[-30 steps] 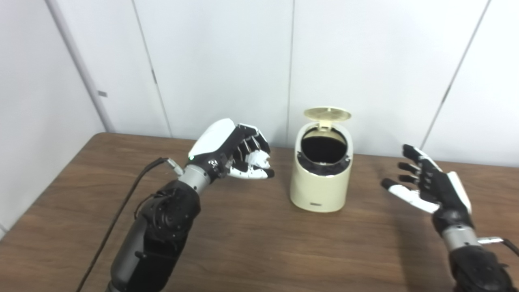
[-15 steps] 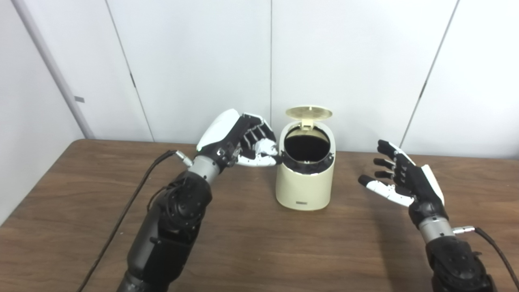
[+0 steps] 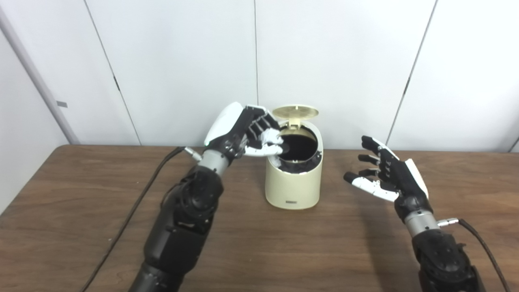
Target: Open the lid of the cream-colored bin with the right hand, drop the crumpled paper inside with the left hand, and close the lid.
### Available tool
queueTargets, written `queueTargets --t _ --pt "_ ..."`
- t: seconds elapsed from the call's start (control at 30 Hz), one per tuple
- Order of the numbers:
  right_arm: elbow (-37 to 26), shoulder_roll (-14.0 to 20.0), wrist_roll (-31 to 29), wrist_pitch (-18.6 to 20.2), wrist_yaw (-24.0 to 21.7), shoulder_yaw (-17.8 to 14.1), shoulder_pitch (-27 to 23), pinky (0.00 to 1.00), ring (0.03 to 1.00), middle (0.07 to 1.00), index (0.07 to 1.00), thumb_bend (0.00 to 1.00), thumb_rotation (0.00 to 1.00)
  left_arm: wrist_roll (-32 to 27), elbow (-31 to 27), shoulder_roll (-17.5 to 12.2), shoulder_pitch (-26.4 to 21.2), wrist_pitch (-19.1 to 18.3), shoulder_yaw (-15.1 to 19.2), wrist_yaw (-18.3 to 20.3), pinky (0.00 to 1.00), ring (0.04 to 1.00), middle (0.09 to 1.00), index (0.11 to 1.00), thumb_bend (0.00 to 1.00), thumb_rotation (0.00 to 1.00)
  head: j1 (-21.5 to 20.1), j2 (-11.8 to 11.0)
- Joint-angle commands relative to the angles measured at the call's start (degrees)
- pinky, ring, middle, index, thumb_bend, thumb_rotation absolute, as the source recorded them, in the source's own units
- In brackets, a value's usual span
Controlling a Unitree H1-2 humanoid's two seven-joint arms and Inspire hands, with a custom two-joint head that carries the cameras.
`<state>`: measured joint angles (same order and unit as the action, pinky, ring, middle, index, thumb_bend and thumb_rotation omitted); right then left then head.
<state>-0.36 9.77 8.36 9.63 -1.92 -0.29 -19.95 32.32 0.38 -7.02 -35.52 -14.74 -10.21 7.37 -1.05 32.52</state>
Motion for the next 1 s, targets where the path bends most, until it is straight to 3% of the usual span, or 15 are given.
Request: queueTargets --t 0.0,0.2,0.37,0.47,0.77,0.97 --pt "-2.3 0.0 0.1 -0.9 0.5 -0.2 -1.5 0.59 0.804 0.893 0.871 0.66 0.35 1.7 0.1 0.9 -3.6 0.1 0.0 -3.2 0.38 0.433 0.485 0.494 0.5 0.0 -0.1 0.1" --pt "-2.1 -0.2 0.1 -1.2 0.8 -0.2 -1.4 0.64 0.806 0.891 0.869 0.66 0.34 2.9 2.9 4.2 -3.9 0.4 0.0 -8.7 0.37 0.431 0.489 0.491 0.5 0.0 -0.2 0.3" --pt "-2.7 -0.2 0.3 -0.8 0.8 -0.2 -1.3 0.62 0.808 0.891 0.868 0.66 0.34 3.4 4.7 5.9 -4.0 0.4 -0.9 -11.1 0.37 0.43 0.49 0.493 0.5 0.0 -0.3 0.5" --pt "-2.2 0.1 0.5 -1.7 0.8 -0.2 -1.4 0.69 0.814 0.89 0.867 0.67 0.36 4.2 5.6 6.7 -4.1 0.3 -1.5 -12.2 0.36 0.427 0.492 0.496 0.5 0.0 -0.4 0.6" --pt "-2.2 0.0 0.8 -2.2 0.9 -0.5 -1.5 0.68 0.806 0.883 0.868 0.7 0.4 9.6 12.2 6.5 -4.3 4.9 -6.8 -18.7 0.33 0.408 0.503 0.52 0.48 0.0 -0.6 0.9" --pt "-2.5 -0.4 1.4 -1.6 1.5 -0.6 -1.4 0.68 0.796 0.882 0.868 0.68 0.39 13.3 16.2 4.6 -5.2 5.9 -10.6 -19.1 0.3 0.399 0.504 0.543 0.47 0.0 -0.7 1.1"
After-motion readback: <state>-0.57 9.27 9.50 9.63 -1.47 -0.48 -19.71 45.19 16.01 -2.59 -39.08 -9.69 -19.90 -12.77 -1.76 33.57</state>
